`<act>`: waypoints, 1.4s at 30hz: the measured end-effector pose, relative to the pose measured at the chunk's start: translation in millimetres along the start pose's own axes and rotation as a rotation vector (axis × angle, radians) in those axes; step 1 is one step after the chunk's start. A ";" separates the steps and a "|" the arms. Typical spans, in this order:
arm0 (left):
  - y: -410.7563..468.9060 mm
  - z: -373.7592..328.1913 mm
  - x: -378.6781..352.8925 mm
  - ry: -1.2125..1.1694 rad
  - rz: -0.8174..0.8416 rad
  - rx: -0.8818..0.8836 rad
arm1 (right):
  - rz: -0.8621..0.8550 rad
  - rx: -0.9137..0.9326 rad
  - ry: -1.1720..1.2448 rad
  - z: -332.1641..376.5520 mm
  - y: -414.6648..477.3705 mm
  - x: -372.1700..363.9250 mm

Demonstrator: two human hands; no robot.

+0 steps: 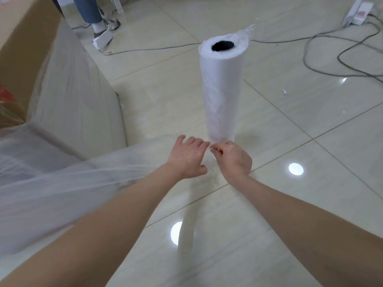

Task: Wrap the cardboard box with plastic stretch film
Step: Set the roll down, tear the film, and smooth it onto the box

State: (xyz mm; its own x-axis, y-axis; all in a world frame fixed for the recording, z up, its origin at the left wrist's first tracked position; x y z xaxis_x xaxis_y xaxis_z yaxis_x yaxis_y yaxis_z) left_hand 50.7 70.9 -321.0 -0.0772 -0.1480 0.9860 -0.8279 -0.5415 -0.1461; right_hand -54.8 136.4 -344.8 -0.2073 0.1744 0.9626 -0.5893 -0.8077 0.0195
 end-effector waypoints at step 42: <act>8.9 24.5 17.9 -0.302 -0.190 0.278 | 0.063 -0.029 0.097 -1.5 4.6 -0.8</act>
State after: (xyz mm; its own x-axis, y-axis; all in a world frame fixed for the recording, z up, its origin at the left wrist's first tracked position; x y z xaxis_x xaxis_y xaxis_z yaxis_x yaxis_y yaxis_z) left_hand 55.5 43.1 -306.6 0.2617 -0.2371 0.9356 -0.6276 -0.7782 -0.0217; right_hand -58.6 133.5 -345.9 -0.3186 0.1790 0.9308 -0.5945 -0.8026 -0.0491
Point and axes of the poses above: each hand's wrist, its own y-axis towards the middle knuckle, its own x-axis out of the back of the hand, z = x × y, the point moved 4 cm from there along y, towards the middle knuckle, and after that the axes turned 13 degrees about -y, right-handed, at the moved point
